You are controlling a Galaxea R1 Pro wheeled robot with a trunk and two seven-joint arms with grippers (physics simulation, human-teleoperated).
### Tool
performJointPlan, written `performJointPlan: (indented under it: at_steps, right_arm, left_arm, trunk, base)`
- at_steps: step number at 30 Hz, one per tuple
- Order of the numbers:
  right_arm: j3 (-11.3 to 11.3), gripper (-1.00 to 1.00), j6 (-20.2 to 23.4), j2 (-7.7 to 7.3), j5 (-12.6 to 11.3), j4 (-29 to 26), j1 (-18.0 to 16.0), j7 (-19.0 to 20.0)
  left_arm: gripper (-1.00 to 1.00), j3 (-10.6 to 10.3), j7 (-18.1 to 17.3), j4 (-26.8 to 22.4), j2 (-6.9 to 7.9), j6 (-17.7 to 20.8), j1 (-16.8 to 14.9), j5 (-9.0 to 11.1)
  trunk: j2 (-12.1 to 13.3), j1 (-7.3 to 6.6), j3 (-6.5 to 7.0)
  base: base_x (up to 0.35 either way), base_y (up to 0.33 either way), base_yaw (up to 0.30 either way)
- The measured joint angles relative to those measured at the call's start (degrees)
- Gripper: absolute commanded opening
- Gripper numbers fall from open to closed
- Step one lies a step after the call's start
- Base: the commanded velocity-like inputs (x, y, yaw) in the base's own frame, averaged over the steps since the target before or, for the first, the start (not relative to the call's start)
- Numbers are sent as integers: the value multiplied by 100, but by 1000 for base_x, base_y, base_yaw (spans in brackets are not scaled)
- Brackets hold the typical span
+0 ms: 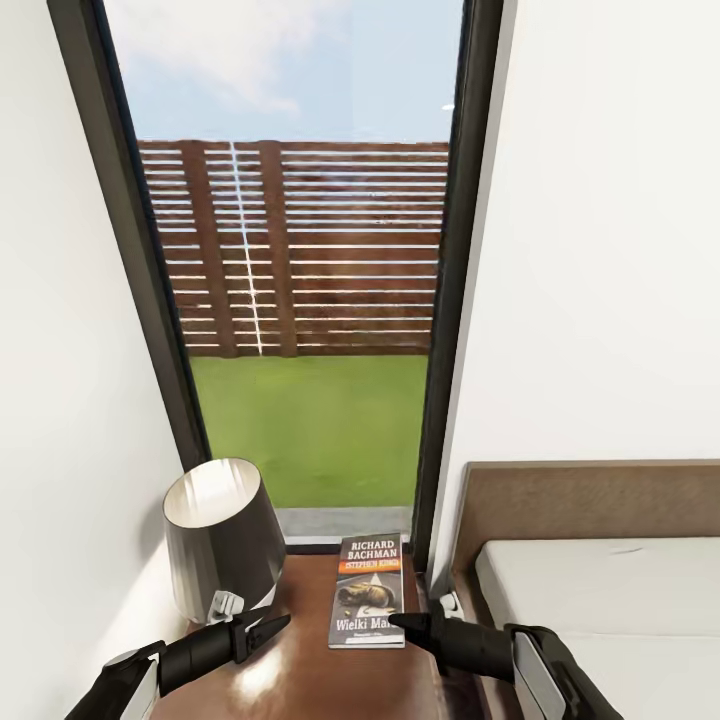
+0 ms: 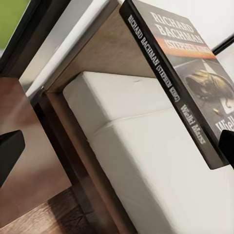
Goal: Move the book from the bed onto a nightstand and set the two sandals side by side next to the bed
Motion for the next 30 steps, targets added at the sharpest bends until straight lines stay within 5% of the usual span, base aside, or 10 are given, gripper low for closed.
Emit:
performJointPlan:
  at_steps: [30]
  right_arm:
    - [0, -100, -6, 51, 2, 9, 0, -2]
  left_arm:
    - [100, -3, 0, 0, 0, 0, 0, 0]
  trunk:
    - [-1206, 660, -540]
  base:
    - [0, 0, 0]
